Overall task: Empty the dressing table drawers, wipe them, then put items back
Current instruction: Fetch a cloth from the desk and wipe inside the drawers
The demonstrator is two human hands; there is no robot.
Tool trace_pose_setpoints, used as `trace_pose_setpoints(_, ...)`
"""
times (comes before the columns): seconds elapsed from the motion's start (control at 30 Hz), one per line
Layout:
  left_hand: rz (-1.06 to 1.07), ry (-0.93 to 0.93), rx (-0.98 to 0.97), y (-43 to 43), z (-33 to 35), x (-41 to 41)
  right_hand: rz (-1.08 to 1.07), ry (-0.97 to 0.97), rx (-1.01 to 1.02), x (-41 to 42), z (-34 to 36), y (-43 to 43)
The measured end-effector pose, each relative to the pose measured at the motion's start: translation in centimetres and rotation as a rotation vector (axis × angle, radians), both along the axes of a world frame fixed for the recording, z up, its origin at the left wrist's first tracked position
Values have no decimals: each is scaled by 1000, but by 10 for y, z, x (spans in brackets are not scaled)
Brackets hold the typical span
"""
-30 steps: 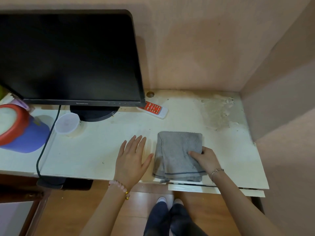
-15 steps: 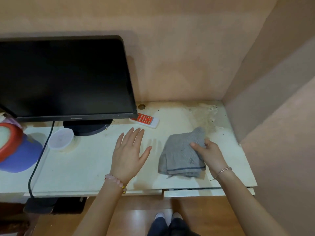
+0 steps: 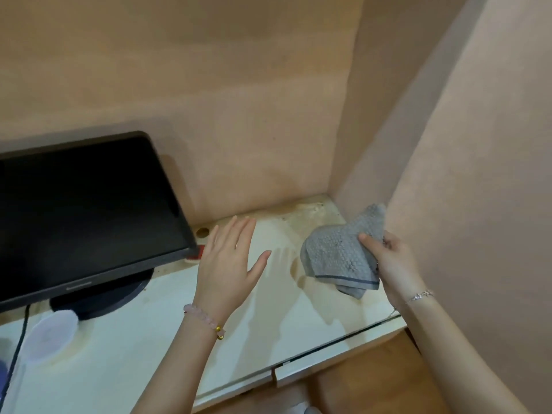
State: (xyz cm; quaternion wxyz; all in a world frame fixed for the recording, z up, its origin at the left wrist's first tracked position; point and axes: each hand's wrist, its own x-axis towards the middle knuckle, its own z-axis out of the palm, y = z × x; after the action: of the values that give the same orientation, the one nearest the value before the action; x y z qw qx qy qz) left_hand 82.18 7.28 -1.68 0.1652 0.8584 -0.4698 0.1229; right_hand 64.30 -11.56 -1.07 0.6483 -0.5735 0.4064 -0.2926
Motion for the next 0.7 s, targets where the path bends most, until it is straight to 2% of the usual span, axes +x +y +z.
trace_pose_setpoints(0.43,-412,-3,27,-70,5,-75,-390,-15,-23,-136,16,19)
trace_pose_setpoints(0.7,-727,-1,43,-73,1,-170,-691,-37,-25,-248,14,87)
